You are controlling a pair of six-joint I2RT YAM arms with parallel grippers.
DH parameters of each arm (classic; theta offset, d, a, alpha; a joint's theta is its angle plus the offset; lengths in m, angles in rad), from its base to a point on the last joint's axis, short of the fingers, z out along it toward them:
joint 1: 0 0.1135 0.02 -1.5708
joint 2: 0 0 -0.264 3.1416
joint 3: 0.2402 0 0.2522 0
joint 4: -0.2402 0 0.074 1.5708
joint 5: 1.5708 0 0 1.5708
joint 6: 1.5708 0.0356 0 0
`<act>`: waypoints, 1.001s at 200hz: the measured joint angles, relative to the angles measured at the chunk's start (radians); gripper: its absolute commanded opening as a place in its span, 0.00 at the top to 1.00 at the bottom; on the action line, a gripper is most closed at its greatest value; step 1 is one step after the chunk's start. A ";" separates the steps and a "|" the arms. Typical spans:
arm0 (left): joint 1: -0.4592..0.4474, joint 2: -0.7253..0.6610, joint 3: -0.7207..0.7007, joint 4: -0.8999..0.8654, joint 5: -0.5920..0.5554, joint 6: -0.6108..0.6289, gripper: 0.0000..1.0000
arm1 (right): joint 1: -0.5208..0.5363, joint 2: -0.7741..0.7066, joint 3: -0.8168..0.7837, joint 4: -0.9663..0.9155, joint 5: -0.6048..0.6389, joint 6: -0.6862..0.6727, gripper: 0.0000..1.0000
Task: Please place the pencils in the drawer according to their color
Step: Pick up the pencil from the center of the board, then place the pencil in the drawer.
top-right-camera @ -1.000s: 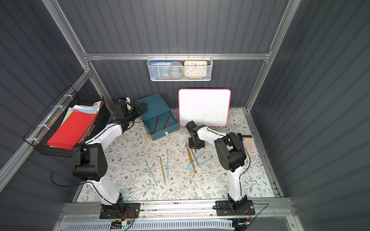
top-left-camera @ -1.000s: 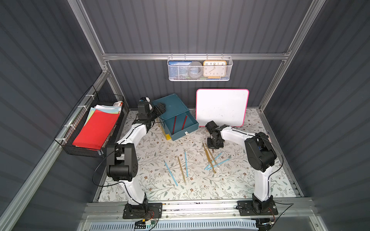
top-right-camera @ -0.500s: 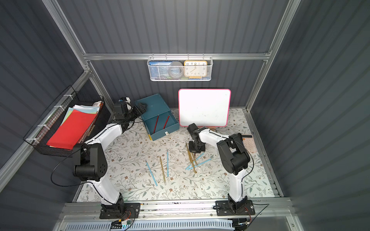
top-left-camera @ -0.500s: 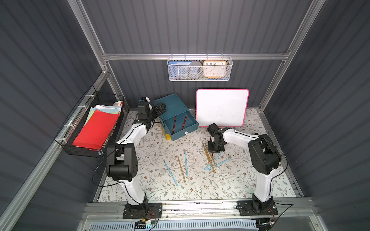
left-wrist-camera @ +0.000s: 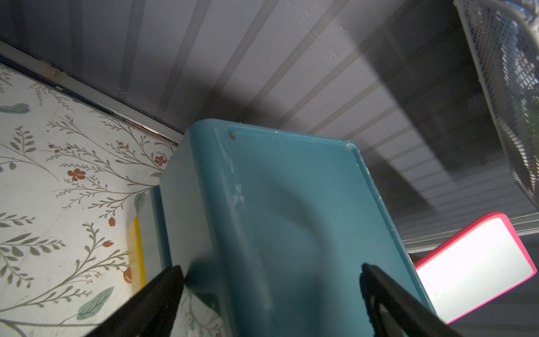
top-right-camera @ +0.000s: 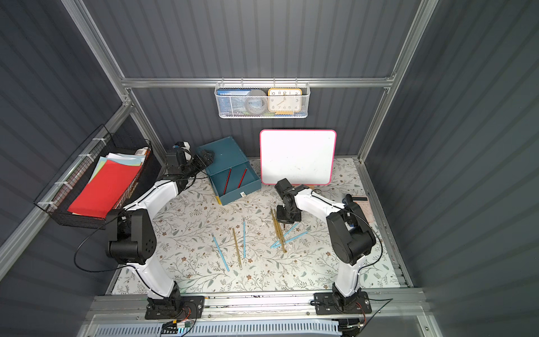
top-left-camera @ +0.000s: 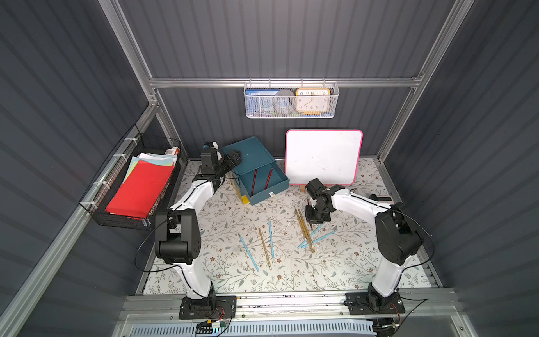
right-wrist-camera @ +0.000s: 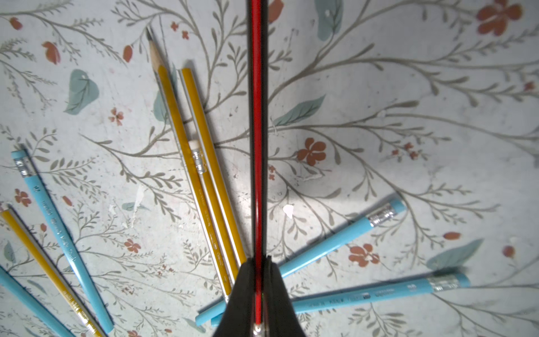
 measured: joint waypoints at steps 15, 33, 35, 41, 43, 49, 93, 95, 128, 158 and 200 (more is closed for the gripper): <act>0.000 0.000 0.000 0.000 0.000 0.000 0.00 | 0.000 -0.033 -0.011 -0.006 -0.006 0.005 1.00; 0.000 0.000 0.000 0.000 0.000 0.000 0.00 | 0.000 -0.079 -0.026 -0.014 -0.024 0.013 1.00; 0.000 0.000 0.000 0.000 0.000 0.000 0.00 | 0.000 -0.084 -0.027 -0.014 -0.024 0.014 1.00; 0.000 0.000 0.000 0.000 0.000 0.000 0.00 | 0.000 -0.103 -0.033 -0.017 -0.032 0.018 1.00; 0.000 0.000 0.000 0.000 0.000 0.000 0.00 | 0.000 -0.108 -0.034 -0.018 -0.034 0.019 1.00; 0.000 0.000 0.000 0.000 0.000 0.000 0.00 | 0.000 -0.129 -0.039 -0.021 -0.043 0.021 1.00; 0.000 0.000 0.000 0.000 0.000 0.000 0.00 | 0.000 -0.277 -0.034 -0.052 -0.094 0.054 1.00; 0.000 0.000 0.000 0.000 0.000 0.000 0.00 | 0.000 -0.282 -0.032 -0.054 -0.096 0.055 1.00; 0.000 0.000 0.000 0.000 0.000 0.000 0.00 | 0.006 -0.323 0.077 -0.081 -0.128 0.094 1.00; 0.000 0.000 0.000 0.001 0.000 0.000 0.00 | 0.045 -0.299 0.226 -0.061 -0.171 0.150 1.00; 0.000 0.000 0.000 0.004 0.000 0.000 0.00 | 0.116 -0.166 0.426 0.039 -0.238 0.262 1.00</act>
